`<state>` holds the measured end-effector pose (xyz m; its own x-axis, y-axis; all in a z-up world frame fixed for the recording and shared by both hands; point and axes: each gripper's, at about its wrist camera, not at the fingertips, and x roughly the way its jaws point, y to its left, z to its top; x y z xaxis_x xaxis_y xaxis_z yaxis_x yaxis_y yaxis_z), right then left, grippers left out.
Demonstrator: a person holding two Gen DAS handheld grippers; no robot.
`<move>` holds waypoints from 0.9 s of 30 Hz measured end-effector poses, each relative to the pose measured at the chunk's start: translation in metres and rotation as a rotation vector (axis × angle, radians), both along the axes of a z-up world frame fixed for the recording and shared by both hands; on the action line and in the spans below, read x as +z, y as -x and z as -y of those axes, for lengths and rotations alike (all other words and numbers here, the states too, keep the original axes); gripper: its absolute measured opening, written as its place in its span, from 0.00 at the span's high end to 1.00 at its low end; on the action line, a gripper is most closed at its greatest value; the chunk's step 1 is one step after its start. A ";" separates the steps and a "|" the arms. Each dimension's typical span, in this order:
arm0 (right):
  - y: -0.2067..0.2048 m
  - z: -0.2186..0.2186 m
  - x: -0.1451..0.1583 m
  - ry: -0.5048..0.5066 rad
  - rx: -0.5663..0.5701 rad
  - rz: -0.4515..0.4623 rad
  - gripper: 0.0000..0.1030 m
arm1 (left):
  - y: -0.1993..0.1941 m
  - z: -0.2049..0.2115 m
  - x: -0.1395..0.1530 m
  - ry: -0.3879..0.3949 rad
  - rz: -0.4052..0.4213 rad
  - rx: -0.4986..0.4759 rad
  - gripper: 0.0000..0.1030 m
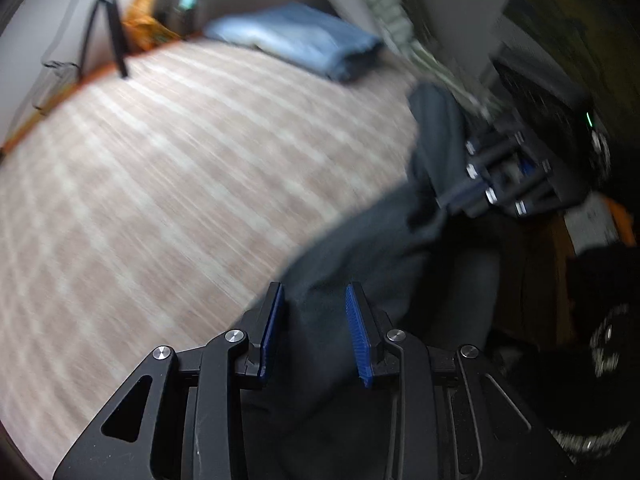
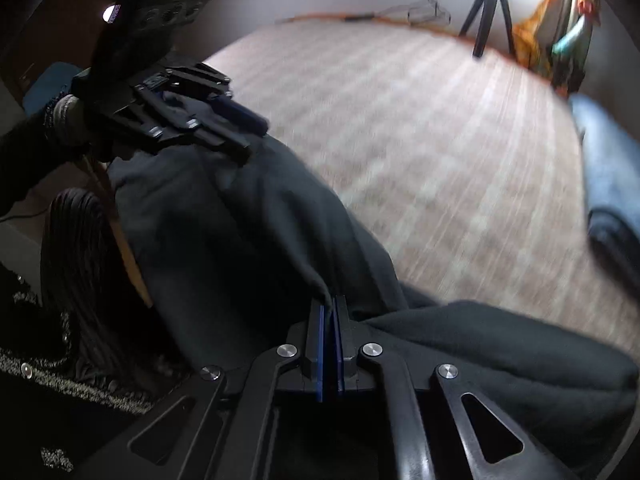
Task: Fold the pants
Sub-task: 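Grasp the trouser edge with the right gripper and pull it toward the left gripper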
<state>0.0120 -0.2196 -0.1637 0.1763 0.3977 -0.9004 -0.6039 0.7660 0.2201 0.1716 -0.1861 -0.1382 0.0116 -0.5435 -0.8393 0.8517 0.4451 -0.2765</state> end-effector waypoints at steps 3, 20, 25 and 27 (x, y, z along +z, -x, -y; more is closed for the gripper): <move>0.001 0.000 -0.001 -0.006 0.004 -0.033 0.90 | 0.020 -0.003 -0.010 -0.026 0.011 -0.028 0.71; -0.081 0.010 -0.026 -0.169 -0.209 -0.302 0.38 | 0.046 -0.017 -0.010 -0.007 0.101 -0.039 0.71; -0.077 -0.010 -0.016 -0.211 -0.167 -0.280 0.92 | 0.046 -0.027 0.000 -0.032 0.141 -0.013 0.71; -0.073 -0.027 0.000 -0.145 -0.130 -0.182 0.97 | 0.045 -0.043 0.010 -0.024 0.171 0.028 0.71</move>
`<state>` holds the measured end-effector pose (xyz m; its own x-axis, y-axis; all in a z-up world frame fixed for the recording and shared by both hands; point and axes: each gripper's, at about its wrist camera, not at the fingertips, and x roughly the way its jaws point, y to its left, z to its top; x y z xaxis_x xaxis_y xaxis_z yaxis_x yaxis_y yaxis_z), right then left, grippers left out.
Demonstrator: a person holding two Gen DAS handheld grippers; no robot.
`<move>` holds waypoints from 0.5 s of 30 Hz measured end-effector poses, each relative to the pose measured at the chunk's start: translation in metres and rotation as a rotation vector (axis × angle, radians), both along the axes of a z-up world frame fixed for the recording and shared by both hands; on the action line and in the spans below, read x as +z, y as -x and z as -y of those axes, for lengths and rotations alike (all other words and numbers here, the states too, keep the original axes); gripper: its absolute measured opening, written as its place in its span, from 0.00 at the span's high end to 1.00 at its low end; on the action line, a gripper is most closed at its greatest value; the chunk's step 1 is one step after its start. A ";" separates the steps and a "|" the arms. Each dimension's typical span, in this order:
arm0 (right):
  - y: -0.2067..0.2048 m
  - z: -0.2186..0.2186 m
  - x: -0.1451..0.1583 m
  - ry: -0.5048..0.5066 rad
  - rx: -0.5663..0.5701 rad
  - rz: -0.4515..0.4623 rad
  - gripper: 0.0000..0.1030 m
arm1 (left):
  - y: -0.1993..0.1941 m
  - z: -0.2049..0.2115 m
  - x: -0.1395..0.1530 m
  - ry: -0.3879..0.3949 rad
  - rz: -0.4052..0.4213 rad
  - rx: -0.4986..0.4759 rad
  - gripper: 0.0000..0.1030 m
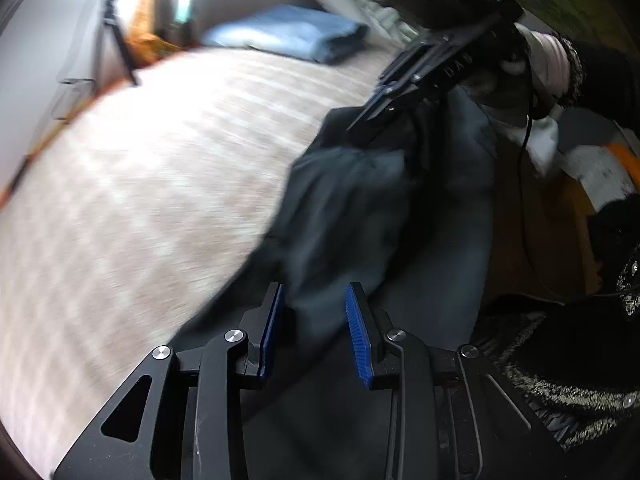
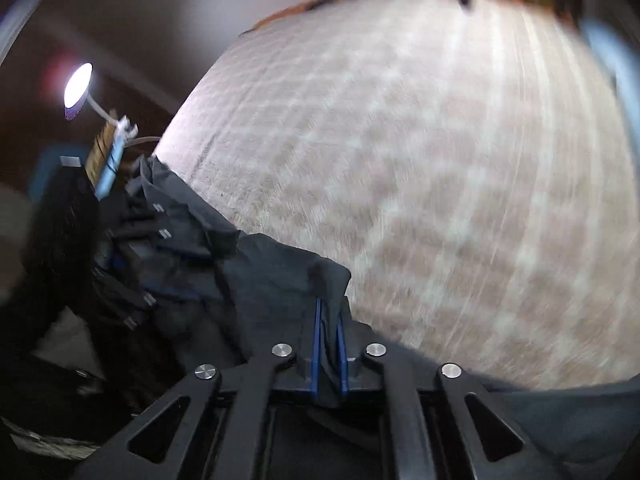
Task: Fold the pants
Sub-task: 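Grasp the trouser edge with the right gripper and pull it toward the left gripper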
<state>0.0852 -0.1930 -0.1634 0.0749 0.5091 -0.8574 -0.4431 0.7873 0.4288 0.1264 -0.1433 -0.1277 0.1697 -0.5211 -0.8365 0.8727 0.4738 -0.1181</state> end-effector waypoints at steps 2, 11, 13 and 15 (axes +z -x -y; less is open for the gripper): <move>-0.002 -0.010 0.021 0.053 0.021 0.110 0.97 | -0.003 -0.026 0.013 0.032 0.014 0.063 0.71; -0.065 -0.030 0.053 0.330 0.058 0.410 0.99 | -0.026 -0.136 0.000 0.001 0.001 0.402 0.71; -0.080 -0.029 0.042 0.369 0.072 0.420 0.99 | -0.031 -0.152 -0.010 0.000 -0.017 0.468 0.71; -0.092 -0.033 0.023 0.405 0.093 0.408 0.99 | -0.031 -0.160 -0.016 -0.005 -0.027 0.500 0.71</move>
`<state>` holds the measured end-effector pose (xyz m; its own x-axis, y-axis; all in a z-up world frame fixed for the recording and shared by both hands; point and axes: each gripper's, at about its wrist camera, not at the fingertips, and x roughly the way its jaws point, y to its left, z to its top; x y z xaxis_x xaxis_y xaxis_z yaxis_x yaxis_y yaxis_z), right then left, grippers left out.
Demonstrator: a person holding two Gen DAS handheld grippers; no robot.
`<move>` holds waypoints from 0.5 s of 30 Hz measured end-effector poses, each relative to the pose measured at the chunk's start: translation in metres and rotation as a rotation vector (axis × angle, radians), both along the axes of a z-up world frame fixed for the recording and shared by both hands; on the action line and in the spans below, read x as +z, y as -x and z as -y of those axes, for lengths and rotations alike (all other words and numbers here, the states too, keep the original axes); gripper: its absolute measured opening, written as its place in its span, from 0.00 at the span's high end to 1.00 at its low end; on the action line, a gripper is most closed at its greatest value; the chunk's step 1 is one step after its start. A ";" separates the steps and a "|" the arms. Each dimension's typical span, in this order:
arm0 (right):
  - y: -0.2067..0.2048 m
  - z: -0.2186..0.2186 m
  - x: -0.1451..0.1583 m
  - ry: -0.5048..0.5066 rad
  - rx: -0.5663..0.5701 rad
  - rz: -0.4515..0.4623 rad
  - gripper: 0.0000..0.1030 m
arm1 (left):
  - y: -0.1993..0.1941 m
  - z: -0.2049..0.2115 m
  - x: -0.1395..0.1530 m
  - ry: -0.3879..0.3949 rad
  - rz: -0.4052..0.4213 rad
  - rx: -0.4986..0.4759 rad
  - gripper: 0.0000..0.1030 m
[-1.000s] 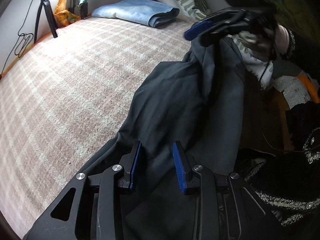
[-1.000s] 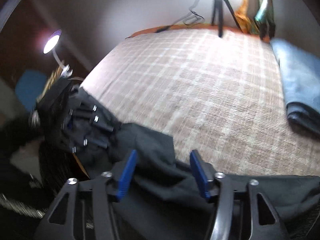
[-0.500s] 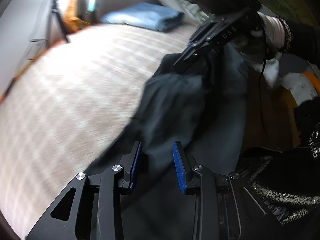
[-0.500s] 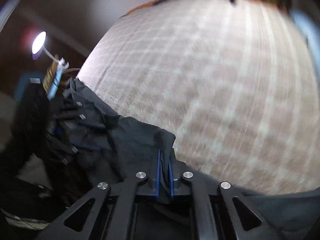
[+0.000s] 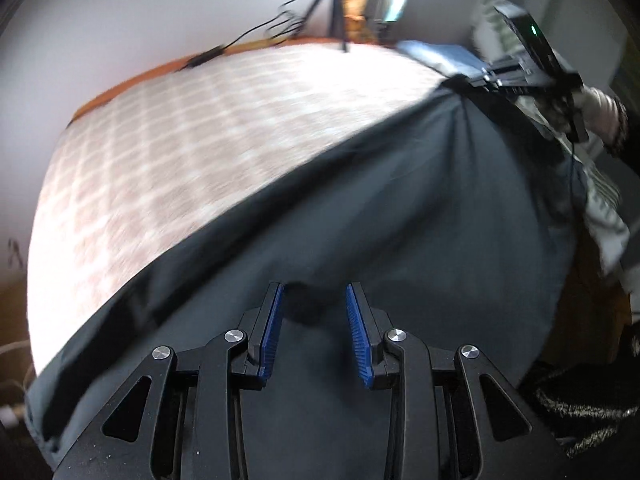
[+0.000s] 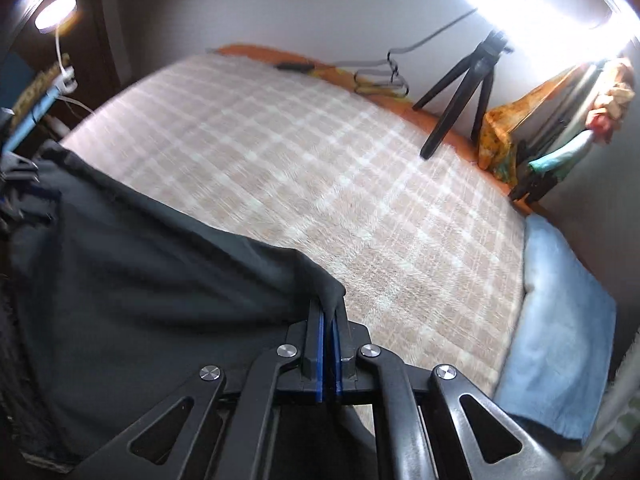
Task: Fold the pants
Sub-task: 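Grasp the trouser edge with the right gripper and pull it toward the left gripper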
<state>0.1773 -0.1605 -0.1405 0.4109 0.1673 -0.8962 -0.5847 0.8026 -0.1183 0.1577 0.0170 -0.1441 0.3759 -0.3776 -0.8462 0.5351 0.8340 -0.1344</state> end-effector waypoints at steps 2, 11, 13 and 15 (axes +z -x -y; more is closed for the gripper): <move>-0.005 -0.005 -0.018 0.027 0.012 -0.020 0.99 | 0.000 -0.010 -0.006 0.001 -0.010 0.028 0.71; -0.007 0.005 -0.042 0.008 -0.055 -0.044 0.85 | 0.000 -0.065 0.001 0.110 -0.021 0.169 0.71; -0.006 0.007 -0.037 -0.006 -0.090 -0.032 0.73 | 0.005 -0.076 0.007 0.130 -0.008 0.215 0.71; -0.003 0.010 -0.030 -0.039 -0.118 -0.025 0.67 | 0.014 -0.084 0.012 0.152 0.000 0.251 0.71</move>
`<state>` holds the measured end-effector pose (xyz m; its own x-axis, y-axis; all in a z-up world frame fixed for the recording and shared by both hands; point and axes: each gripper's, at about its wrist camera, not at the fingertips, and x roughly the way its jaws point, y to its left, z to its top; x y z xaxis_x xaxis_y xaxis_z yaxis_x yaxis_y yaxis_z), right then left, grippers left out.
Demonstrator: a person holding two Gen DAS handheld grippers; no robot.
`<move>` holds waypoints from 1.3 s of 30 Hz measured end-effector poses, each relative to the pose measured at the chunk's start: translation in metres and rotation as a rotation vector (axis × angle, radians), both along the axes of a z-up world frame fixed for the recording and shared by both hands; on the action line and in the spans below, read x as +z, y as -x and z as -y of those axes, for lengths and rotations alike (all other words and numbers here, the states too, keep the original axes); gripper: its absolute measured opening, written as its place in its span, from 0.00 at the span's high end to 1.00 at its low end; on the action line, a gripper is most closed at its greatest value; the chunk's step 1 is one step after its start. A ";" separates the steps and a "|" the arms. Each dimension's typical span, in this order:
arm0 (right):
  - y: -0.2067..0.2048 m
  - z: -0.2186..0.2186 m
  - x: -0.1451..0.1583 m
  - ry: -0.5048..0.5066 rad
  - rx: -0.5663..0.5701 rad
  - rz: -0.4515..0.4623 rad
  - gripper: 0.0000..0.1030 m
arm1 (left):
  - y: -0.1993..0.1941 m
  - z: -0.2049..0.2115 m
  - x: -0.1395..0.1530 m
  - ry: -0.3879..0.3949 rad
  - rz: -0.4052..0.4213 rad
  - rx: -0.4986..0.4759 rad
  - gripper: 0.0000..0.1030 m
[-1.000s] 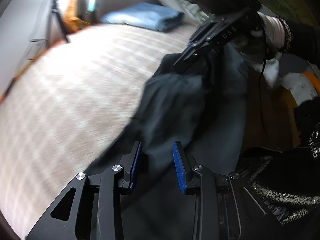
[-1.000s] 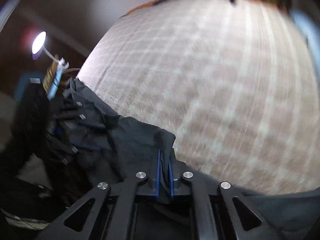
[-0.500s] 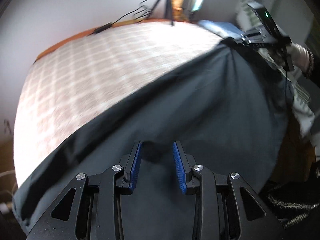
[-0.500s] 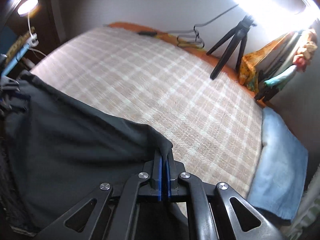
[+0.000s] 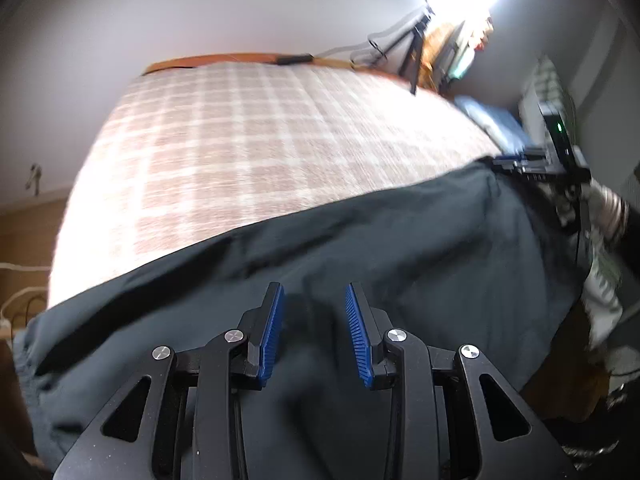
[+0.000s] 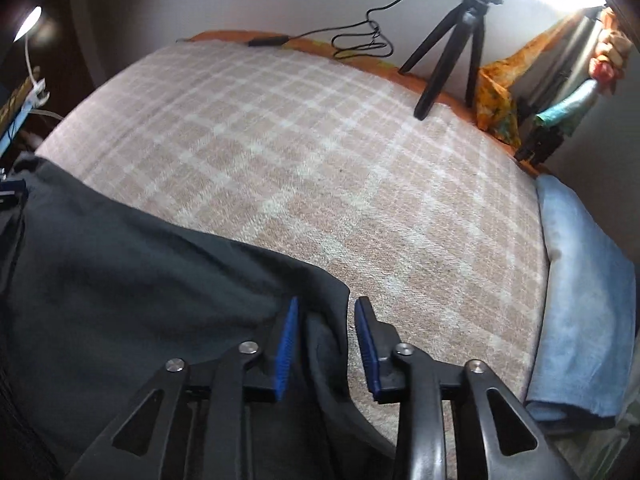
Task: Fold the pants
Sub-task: 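Grasp the trouser edge with the right gripper and pull it toward the left gripper, then grasp the elastic waistband with the left gripper and lift it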
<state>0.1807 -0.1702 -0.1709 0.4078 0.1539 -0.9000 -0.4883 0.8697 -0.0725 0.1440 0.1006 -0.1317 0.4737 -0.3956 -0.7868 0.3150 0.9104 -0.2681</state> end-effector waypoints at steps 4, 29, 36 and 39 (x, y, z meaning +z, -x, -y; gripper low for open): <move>0.014 0.003 0.019 -0.062 -0.054 0.031 0.57 | 0.019 -0.025 0.008 0.045 0.000 0.080 0.68; 0.127 -0.082 0.085 -0.374 -0.020 0.057 0.30 | 0.122 -0.211 -0.059 0.629 -0.124 0.726 0.38; 0.131 -0.096 0.087 -0.374 -0.003 0.043 0.29 | 0.111 -0.220 -0.078 0.640 -0.131 0.749 0.38; 0.127 -0.097 0.087 -0.377 -0.011 0.036 0.29 | 0.103 -0.219 -0.087 0.653 -0.147 0.741 0.38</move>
